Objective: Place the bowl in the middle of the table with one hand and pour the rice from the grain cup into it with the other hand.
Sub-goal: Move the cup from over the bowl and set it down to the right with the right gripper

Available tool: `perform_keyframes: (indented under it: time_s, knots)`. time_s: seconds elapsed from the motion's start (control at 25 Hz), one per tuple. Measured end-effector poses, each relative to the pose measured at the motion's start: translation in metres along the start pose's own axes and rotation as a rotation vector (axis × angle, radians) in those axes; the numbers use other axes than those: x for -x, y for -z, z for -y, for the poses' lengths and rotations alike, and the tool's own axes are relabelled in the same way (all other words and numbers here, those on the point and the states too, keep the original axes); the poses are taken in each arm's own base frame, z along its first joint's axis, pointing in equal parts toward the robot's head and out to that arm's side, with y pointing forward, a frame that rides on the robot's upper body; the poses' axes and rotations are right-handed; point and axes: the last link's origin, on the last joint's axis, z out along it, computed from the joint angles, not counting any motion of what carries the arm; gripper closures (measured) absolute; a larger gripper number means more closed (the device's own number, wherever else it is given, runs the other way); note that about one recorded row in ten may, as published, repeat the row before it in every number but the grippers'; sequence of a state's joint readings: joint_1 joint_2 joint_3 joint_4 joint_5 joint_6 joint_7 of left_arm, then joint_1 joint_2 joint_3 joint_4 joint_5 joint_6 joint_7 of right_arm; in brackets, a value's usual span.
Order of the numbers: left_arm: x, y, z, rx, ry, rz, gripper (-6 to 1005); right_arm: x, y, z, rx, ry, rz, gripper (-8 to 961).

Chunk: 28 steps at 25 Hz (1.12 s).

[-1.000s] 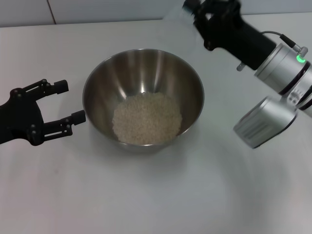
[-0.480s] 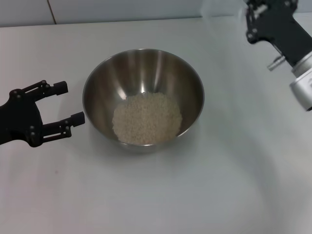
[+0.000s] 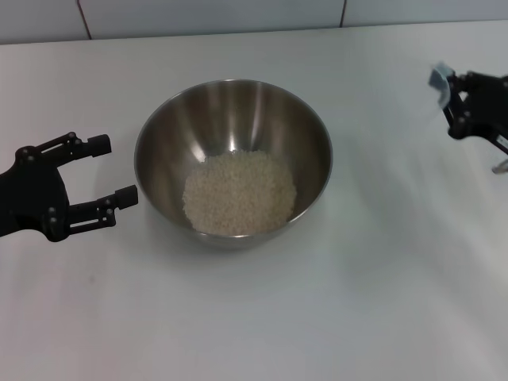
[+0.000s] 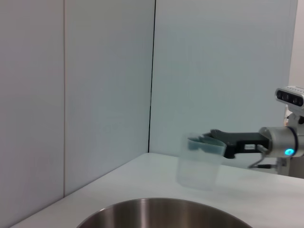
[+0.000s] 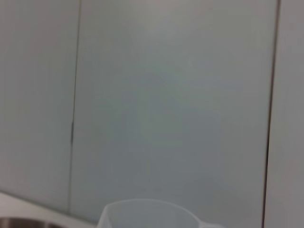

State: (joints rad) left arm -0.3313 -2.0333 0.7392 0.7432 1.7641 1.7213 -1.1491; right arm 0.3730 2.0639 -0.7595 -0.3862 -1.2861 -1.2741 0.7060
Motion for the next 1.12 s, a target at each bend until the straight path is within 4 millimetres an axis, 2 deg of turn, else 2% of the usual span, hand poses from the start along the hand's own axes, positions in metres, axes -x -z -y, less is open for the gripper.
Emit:
perform_keyframes:
  time_s: [0.04,0.28,0.56,0.92,1.12]
  knots:
    - [0.0,0.0,0.0,0.0,-0.002,0.0,165,-0.003,0.006,0.002,0.0,-0.019,-0.024,947]
    - [-0.001,0.0,0.0,0.0,-0.01,0.002,165,-0.014,0.01,0.001,0.011,-0.019,-0.093,940]
    - [0.001,0.002,-0.002,0.0,-0.006,0.006,165,-0.029,0.004,-0.004,-0.007,-0.012,-0.185,927]
    - [0.001,0.002,-0.002,0.0,-0.005,0.006,164,-0.033,0.002,-0.002,-0.032,-0.018,-0.202,910]
    - [0.0,0.002,-0.001,0.002,-0.012,0.006,164,-0.037,-0.006,-0.003,-0.04,-0.019,-0.239,900]
